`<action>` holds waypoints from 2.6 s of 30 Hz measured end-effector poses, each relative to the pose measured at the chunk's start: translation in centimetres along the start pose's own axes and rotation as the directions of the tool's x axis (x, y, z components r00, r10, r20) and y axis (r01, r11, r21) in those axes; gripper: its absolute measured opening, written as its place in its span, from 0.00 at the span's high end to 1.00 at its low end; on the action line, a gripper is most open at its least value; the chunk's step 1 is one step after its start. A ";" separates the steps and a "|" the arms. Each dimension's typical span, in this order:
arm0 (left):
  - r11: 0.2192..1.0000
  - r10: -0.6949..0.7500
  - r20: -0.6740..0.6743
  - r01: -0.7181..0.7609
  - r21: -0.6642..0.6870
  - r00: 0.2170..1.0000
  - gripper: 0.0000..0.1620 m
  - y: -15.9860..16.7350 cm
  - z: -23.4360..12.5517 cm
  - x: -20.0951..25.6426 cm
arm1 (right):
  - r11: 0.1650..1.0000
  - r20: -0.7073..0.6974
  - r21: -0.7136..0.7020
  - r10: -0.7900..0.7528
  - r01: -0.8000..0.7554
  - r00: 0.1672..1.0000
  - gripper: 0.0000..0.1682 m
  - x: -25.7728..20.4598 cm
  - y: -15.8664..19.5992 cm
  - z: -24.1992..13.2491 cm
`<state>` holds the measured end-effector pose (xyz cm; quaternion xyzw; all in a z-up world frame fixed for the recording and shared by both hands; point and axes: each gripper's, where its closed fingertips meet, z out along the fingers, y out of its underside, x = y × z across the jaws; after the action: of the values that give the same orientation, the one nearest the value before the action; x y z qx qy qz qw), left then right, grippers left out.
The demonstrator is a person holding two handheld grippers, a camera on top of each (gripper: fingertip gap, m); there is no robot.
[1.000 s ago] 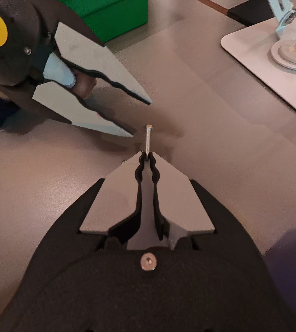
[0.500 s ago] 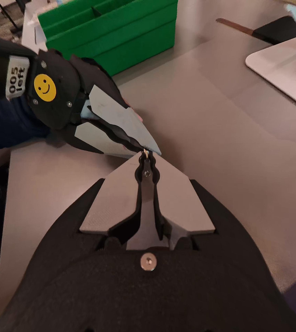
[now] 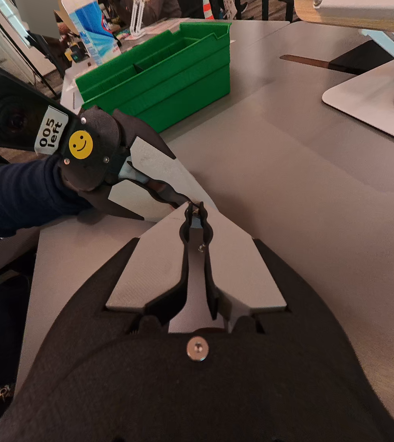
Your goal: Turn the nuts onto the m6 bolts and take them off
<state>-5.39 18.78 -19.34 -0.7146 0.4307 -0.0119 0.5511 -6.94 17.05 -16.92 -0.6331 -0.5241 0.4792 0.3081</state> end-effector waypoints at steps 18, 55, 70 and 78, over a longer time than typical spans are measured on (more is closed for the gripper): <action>0.987 -0.151 0.133 0.141 0.077 0.980 0.98 0.2 -1.2 -4.1 | 0.996 -0.012 0.083 0.037 -0.036 0.999 0.88 0.7 -1.0 -0.3; 0.800 -0.479 -0.435 0.583 0.141 0.763 0.98 -4.1 -2.4 0.9 | 0.978 0.026 0.186 -0.099 0.093 0.995 0.99 -2.8 -3.9 -0.8; 0.694 -0.618 -0.250 0.666 0.272 0.746 0.98 -1.3 -3.6 -6.2 | 0.965 -0.007 -0.212 -0.158 0.153 0.987 0.89 0.4 3.1 -0.4; 0.701 -0.626 -0.211 0.660 0.270 0.751 0.98 -1.0 -3.5 -6.6 | 0.916 -0.049 -0.348 -0.231 0.200 0.972 0.84 0.5 5.8 1.4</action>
<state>-10.66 20.22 -14.19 -0.7162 0.1735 -0.3118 0.5998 -6.12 15.89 -22.72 -0.6359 -0.6512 0.3158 0.2680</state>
